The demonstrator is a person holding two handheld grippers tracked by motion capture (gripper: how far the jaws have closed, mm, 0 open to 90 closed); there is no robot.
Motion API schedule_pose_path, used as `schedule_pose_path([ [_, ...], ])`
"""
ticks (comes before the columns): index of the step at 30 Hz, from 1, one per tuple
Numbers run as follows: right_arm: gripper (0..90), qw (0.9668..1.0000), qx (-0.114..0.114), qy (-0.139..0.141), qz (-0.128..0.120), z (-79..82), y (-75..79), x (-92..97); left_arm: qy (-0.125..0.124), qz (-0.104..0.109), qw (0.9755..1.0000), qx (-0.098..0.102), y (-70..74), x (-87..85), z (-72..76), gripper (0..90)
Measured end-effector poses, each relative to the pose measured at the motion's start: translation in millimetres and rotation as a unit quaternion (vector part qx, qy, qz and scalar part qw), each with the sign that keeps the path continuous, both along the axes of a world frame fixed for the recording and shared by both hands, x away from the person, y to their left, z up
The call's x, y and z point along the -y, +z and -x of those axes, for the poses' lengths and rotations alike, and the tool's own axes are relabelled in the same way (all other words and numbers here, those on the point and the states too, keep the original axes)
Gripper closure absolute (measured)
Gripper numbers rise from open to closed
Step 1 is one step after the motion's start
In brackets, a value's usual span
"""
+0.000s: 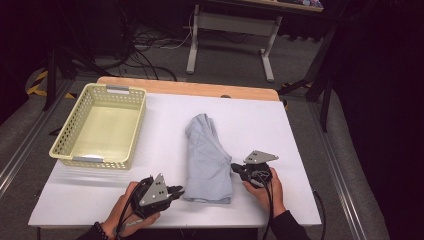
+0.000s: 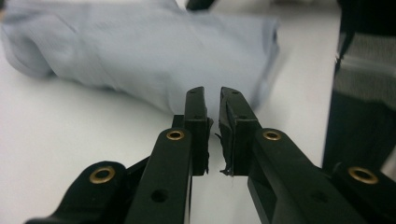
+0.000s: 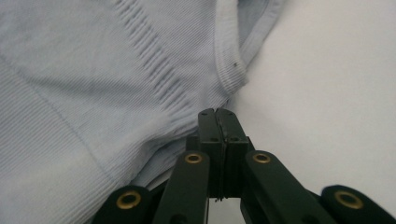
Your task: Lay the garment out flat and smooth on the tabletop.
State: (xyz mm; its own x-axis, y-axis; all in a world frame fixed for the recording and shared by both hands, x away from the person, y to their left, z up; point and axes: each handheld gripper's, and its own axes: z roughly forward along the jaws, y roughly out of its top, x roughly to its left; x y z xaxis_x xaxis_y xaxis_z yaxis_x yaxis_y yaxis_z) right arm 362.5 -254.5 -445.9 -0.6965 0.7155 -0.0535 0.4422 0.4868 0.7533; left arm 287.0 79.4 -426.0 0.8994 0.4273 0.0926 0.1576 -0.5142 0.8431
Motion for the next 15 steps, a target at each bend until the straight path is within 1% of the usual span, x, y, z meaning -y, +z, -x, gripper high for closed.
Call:
schedule_pose_path([
  [1, 89.0, 1.0, 0.002, -0.002, -0.001, -0.1, 0.4, -0.1, 0.003, 0.005, 1.0, 0.003, 2.8, 3.0, -3.9, 80.7],
  [3, 82.1, 0.9998, 0.011, -0.011, -0.013, -0.9, 4.4, 0.6, 0.008, 0.008, 0.9999, 0.011, 5.0, 10.7, -12.8, 78.9],
  [4, 80.1, 0.9995, 0.017, -0.016, -0.023, -0.9, 7.6, 1.4, 0.014, 0.011, 0.9998, 0.008, 4.9, 16.1, -20.0, 76.7],
  [5, 77.9, 0.9988, 0.025, -0.019, -0.037, -1.0, 11.9, 2.3, 0.012, 0.011, 0.9999, 0.005, 4.5, 20.7, -26.1, 76.1],
  [6, 75.2, 0.9982, 0.031, -0.018, -0.048, -1.5, 15.3, 2.2, 0.015, 0.006, 0.9998, 0.009, 4.1, 24.3, -30.2, 76.2],
  [7, 71.8, 0.9978, 0.035, -0.015, -0.055, -2.5, 17.8, 1.1, 0.021, -0.002, 0.9996, 0.017, 2.9, 30.0, -36.7, 76.1],
  [8, 69.3, 0.997, 0.043, -0.008, -0.063, -4.5, 21.6, -2.1, 0.023, -0.007, 0.9995, 0.021, 2.0, 32.8, -40.6, 75.2],
  [9, 67.6, 0.9969, 0.048, -0.004, -0.063, -5.4, 23.2, -4.7, 0.024, -0.013, 0.9995, 0.017, -1.2, 37.2, -46.6, 75.2],
  [10, 62.7, 0.9971, 0.054, -0.002, -0.054, -7.7, 24.0, -9.8, 0.025, -0.014, 0.9995, 0.013, -3.3, 38.9, -49.8, 74.6],
  [11, 57.7, 0.9973, 0.054, 0.001, -0.049, -10.1, 22.9, -12.9, 0.025, -0.014, 0.9996, 0.006, -6.2, 40.4, -52.8, 74.6],
  [12, 56.1, 0.9981, 0.047, 0.003, -0.04, -14.2, 19.9, -16.5, 0.021, -0.018, 0.9996, -0.002, -9.6, 41.9, -55.6, 74.6],
  [13, 55.7, 0.9988, 0.038, -0.002, -0.029, -19.5, 14.2, -19.1, 0.02, -0.023, 0.9995, -0.005, -11.5, 42.7, -56.1, 74.8],
  [14, 56.2, 0.9992, 0.03, -0.004, -0.027, -22.1, 10.2, -19.7, 0.019, -0.031, 0.9993, -0.003, -14.7, 43.8, -56.3, 74.9],
  [15, 60.0, 0.9997, 0.013, 0.001, -0.022, -25.0, 4.2, -19.7, 0.016, -0.04, 0.9991, -0.004, -17.3, 44.2, -56.2, 74.8],
])
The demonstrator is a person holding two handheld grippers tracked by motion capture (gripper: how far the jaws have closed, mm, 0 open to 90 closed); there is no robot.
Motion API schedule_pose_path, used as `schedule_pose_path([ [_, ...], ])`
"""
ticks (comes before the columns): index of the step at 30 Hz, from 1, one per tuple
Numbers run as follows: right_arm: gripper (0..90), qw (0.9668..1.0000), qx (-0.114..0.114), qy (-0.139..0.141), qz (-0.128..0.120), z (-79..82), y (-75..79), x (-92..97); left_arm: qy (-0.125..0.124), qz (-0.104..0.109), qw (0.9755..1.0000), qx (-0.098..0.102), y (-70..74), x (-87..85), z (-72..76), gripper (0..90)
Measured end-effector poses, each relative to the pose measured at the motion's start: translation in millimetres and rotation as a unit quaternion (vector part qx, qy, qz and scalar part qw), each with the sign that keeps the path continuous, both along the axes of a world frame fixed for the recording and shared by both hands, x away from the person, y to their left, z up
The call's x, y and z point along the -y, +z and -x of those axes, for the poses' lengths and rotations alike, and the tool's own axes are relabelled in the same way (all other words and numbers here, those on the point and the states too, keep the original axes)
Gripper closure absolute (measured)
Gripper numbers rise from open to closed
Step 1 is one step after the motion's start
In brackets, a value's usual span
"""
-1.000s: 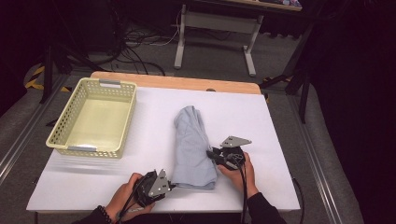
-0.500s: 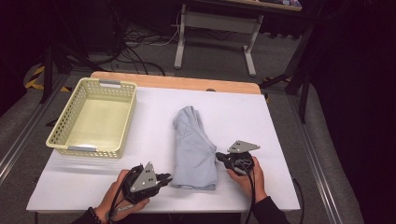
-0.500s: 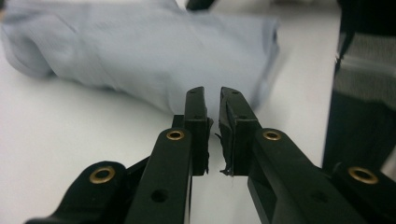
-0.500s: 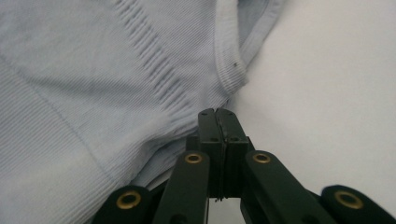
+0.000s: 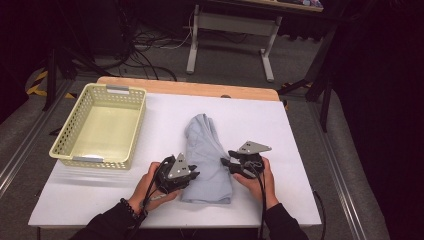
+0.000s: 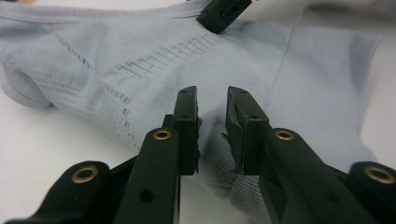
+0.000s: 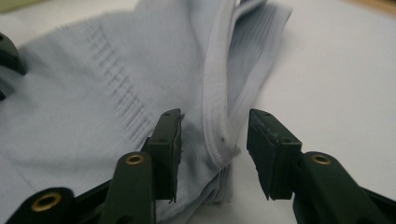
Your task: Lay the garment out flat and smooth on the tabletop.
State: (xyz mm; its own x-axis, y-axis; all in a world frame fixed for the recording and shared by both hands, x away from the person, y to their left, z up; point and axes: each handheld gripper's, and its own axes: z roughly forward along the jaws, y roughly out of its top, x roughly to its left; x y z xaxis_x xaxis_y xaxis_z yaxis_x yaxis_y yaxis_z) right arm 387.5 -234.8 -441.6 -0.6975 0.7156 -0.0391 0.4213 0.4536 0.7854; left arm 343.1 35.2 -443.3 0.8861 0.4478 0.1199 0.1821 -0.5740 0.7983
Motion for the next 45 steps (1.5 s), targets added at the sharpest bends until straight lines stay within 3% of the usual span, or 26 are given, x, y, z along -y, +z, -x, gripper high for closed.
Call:
schedule_pose_path([
  [2, 73.4, 0.9999, -0.008, 0.009, 0.008, 0.5, -4.9, 0.9, -0.004, -0.006, 0.9999, -0.009, -7.3, 1.5, -1.0, 75.0],
  [5, 83.2, 0.9998, 0.001, 0.014, 0.014, 3.9, -2.2, 1.0, -0.007, 0.002, 0.9998, -0.019, -14.0, 0.6, -4.2, 75.1],
  [9, 84.2, 0.9988, 0.019, 0.019, 0.041, 12.8, 2.7, -1.2, -0.006, 0.013, 0.9996, -0.023, -19.5, -0.7, -5.2, 75.2],
  [13, 84.2, 0.9984, 0.029, 0.021, 0.045, 23.0, 10.4, 3.1, -0.008, 0.015, 0.9996, -0.022, -22.4, -0.4, -5.2, 75.8],
  [17, 84.3, 0.9988, 0.02, 0.018, 0.04, 28.8, 11.2, 7.2, -0.011, 0.014, 0.9995, -0.024, -22.5, -0.8, -5.3, 76.5],
  [20, 84.3, 0.9983, 0.004, 0.011, 0.057, 24.4, -2.6, 6.6, -0.012, 0.013, 0.9995, -0.025, -22.4, -0.1, -4.6, 76.6],
  [23, 84.3, 0.9993, -0.008, 0.005, 0.037, 20.4, -10.0, 8.6, -0.011, 0.012, 0.9996, -0.023, -22.4, 0.0, -4.2, 76.7],
  [28, 84.3, 0.9994, -0.006, 0.0, 0.035, 21.9, -11.7, 8.2, -0.011, 0.007, 0.9997, -0.02, -18.2, 0.5, -2.9, 76.9],
  [31, 84.3, 0.9994, -0.005, -0.002, 0.035, 22.2, -12.3, 7.6, -0.009, 0.021, 0.9997, -0.005, -6.9, -2.5, -4.9, 80.7],
  [35, 84.3, 0.9994, -0.006, -0.003, 0.033, 22.1, -12.7, 7.4, 0.028, 0.052, 0.9982, 0.002, 14.1, -8.6, -24.8, 81.2],
  [37, 84.3, 0.9994, -0.005, -0.004, 0.033, 22.2, -12.8, 7.0, 0.052, 0.056, 0.9969, 0.019, 24.5, -3.7, -41.1, 79.1],
  [39, 84.2, 0.9994, -0.005, -0.004, 0.034, 22.4, -12.8, 6.7, 0.063, 0.059, 0.9961, 0.016, 29.3, 2.6, -56.5, 77.7],
  [43, 84.3, 0.9992, -0.001, -0.003, 0.04, 23.5, -12.8, 6.1, 0.073, 0.023, 0.997, -0.011, 21.4, 21.1, -91.7, 77.5],
  [45, 84.3, 0.9991, 0.0, -0.002, 0.043, 24.0, -12.8, 6.0, 0.083, 0.002, 0.9962, -0.027, 11.9, 25.6, -105.5, 77.7],
])
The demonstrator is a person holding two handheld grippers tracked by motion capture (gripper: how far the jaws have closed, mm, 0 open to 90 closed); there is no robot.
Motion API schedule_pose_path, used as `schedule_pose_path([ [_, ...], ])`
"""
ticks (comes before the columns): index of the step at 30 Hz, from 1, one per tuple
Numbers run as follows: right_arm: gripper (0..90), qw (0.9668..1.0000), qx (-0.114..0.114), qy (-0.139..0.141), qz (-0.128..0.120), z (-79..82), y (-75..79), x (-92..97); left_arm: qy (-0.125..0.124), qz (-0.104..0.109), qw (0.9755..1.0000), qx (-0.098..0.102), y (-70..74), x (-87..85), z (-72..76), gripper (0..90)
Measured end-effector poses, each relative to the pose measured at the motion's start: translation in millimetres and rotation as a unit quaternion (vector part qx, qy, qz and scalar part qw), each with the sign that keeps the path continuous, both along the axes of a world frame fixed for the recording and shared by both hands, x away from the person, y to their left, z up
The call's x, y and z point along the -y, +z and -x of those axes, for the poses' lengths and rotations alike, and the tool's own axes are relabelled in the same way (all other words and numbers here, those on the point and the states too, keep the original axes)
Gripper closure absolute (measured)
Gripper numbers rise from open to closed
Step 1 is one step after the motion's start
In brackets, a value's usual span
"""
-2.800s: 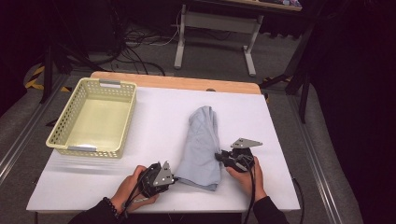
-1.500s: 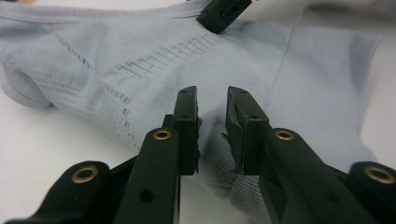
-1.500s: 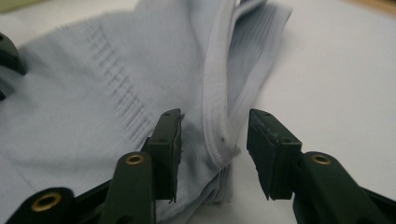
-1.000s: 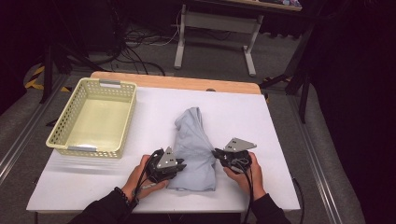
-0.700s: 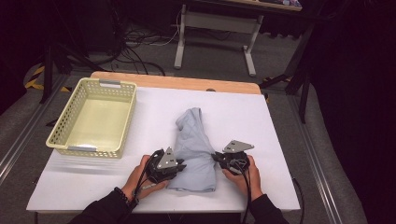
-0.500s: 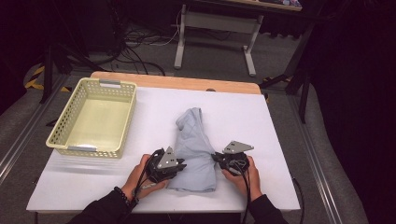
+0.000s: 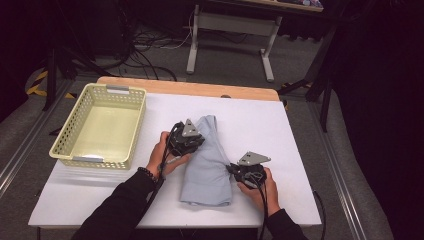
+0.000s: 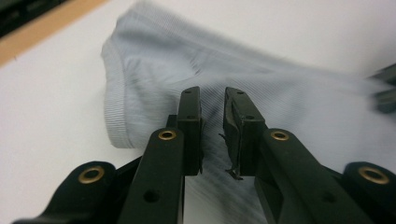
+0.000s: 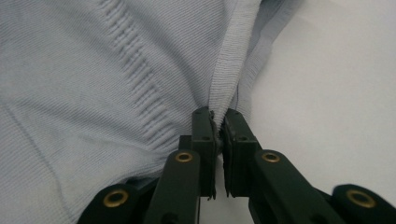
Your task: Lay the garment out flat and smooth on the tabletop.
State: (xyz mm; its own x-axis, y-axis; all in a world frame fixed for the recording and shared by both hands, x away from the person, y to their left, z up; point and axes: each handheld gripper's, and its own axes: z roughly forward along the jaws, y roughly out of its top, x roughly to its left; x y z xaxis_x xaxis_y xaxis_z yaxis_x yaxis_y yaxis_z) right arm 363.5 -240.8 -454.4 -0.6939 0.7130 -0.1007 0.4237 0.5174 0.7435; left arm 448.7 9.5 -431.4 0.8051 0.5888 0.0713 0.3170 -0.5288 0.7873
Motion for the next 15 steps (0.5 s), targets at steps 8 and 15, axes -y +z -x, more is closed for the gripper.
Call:
schedule_pose_path([
  [8, 84.4, 0.9999, -0.001, 0.003, 0.012, 1.1, 0.9, -1.3, 0.036, -0.01, 0.9983, -0.046, -30.0, -0.4, -35.5, 72.5],
  [15, 84.4, 0.9998, 0.004, 0.003, 0.021, 2.4, 1.2, -3.2, 0.056, -0.038, 0.9976, -0.016, -26.7, 5.3, -37.7, 75.4],
])
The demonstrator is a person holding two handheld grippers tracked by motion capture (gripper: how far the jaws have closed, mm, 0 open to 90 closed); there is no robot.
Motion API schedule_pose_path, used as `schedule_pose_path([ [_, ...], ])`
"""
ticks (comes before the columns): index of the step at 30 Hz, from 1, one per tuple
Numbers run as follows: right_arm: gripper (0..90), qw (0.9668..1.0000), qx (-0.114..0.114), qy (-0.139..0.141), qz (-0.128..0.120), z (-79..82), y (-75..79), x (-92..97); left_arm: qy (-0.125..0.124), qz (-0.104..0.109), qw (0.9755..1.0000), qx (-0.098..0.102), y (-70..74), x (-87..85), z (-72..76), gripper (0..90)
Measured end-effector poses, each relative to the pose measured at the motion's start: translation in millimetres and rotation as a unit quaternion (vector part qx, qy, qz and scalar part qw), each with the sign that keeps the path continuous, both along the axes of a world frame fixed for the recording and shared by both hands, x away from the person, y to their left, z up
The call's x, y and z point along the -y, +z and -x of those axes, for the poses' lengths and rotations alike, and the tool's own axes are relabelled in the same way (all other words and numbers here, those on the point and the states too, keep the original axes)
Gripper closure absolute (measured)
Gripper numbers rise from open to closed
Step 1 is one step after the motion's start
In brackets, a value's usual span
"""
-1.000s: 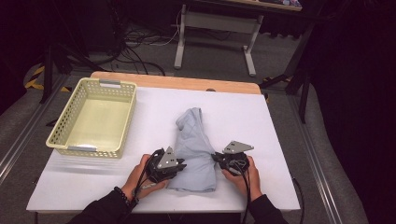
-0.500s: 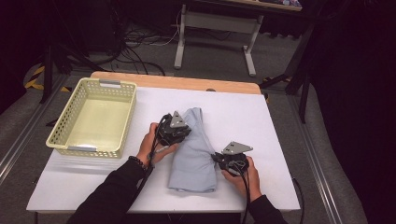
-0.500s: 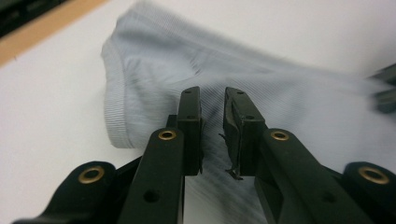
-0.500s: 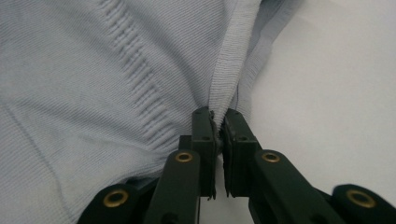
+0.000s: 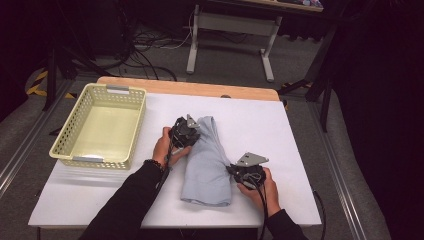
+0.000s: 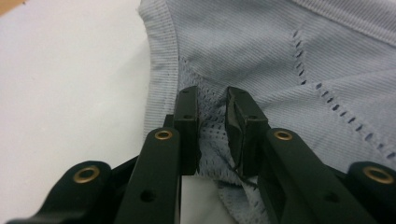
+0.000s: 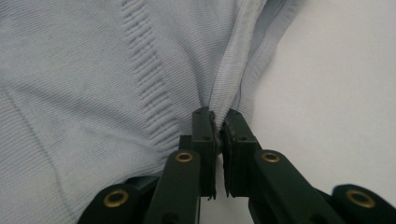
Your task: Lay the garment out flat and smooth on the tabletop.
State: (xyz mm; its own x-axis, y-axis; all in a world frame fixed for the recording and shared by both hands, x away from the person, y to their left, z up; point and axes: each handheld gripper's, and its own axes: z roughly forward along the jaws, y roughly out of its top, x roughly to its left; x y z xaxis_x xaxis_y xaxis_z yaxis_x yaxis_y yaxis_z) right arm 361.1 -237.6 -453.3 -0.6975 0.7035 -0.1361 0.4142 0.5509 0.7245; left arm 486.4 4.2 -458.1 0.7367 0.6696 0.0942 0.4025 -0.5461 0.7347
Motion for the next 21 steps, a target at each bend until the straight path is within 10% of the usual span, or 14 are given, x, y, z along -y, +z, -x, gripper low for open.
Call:
schedule_pose_path([
  [6, 84.3, 1.0, 0.004, 0.004, 0.002, -0.4, 0.3, -0.5, -0.032, 0.037, 0.9985, 0.026, 18.8, 4.6, 9.6, 79.0],
  [13, 84.1, 1.0, 0.006, 0.006, 0.0, -0.3, 0.2, 0.3, -0.093, 0.029, 0.9948, 0.031, 19.8, 16.9, 39.4, 81.3],
  [21, 81.2, 0.9999, 0.006, 0.001, -0.008, -1.2, 7.2, 5.4, -0.085, 0.02, 0.9956, 0.035, 13.4, 11.5, 49.4, 81.8],
])
